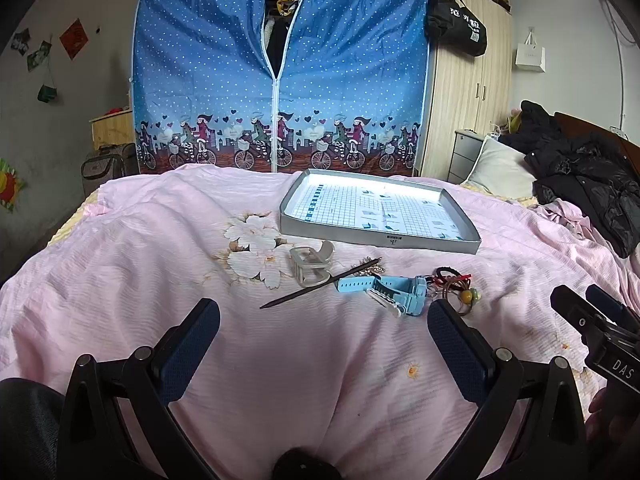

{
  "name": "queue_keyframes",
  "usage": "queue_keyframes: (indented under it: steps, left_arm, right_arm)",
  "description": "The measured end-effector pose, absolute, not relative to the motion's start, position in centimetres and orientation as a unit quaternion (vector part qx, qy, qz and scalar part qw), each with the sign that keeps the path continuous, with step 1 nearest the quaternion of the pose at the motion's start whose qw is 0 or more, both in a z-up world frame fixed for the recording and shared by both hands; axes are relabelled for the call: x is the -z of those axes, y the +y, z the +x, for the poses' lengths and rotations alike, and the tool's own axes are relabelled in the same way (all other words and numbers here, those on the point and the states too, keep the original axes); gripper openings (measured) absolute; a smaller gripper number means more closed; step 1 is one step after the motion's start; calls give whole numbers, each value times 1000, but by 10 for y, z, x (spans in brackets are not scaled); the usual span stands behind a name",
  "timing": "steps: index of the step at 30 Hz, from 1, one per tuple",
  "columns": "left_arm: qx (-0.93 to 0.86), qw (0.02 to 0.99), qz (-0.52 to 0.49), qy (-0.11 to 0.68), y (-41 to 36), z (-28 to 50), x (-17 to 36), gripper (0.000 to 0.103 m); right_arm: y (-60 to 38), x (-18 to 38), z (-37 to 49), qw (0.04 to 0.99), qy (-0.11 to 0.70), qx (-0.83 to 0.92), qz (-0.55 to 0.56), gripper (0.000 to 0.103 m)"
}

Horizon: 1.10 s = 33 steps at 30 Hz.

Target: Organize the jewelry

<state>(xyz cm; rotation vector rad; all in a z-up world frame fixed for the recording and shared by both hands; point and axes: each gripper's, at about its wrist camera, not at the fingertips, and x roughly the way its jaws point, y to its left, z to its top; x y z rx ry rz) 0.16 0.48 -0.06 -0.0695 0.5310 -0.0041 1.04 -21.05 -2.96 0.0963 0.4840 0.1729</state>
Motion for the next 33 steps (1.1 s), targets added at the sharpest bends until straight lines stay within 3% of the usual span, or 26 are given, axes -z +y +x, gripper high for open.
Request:
queue_keyframes:
  steps: [33]
  left_arm:
    - [5,965,-21,263,-1,1,0,102]
  right_arm:
    - [-215,32,11,965,242,-83,52,103]
